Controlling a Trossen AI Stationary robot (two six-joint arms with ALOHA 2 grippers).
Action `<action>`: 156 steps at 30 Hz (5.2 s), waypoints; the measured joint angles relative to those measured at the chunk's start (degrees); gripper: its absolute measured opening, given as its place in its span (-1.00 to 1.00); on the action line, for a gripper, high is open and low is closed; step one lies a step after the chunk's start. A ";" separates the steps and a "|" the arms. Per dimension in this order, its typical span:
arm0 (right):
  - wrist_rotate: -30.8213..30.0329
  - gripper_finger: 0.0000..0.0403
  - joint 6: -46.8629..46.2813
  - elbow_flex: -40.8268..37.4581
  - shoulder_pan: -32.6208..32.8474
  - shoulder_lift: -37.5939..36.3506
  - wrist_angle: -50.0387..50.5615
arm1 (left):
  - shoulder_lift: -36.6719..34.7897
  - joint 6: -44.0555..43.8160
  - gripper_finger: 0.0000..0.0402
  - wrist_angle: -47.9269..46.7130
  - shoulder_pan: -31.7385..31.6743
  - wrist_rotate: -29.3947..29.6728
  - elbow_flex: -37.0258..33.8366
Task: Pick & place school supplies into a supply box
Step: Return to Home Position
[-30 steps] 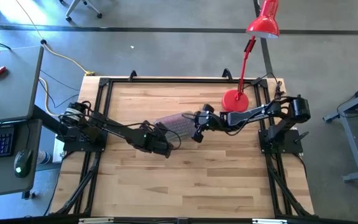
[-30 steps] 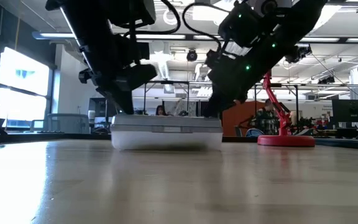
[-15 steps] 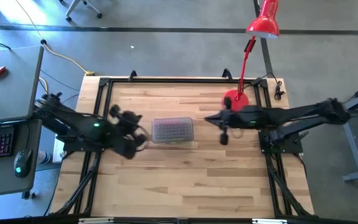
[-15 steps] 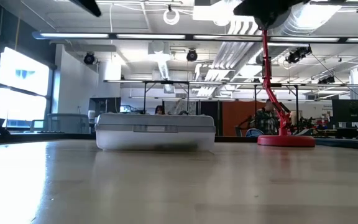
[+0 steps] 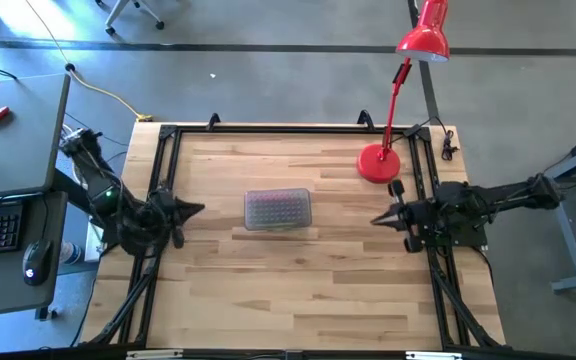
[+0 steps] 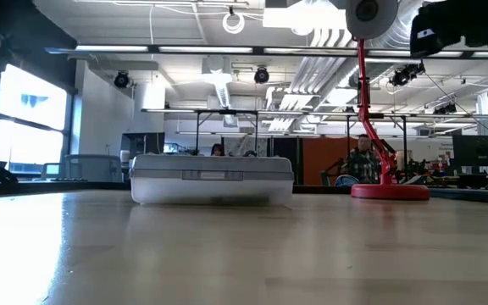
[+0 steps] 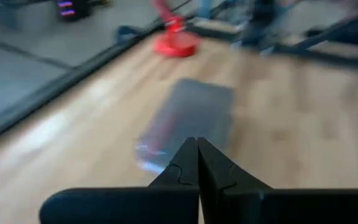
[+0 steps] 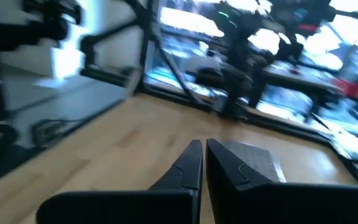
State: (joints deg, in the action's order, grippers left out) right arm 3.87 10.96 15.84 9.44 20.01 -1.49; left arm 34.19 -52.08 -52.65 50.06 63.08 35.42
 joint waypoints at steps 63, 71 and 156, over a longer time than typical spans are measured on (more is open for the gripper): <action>13.10 -1.00 -7.21 -12.00 -7.39 -15.89 -0.20 | -28.03 44.28 -0.87 47.13 -12.94 -29.84 -31.78; 12.54 -1.00 -5.36 -12.00 -7.39 -15.89 -2.90 | -28.03 44.29 -0.87 47.11 -12.94 -29.85 -31.80; -0.64 -1.00 -9.05 -15.34 -7.44 -15.52 -1.19 | -28.06 44.28 -0.87 47.02 -12.94 -29.89 -31.82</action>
State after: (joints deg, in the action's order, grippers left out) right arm 3.22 1.91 0.49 2.00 4.49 -2.68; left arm 6.13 -7.80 -5.63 37.12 33.19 3.60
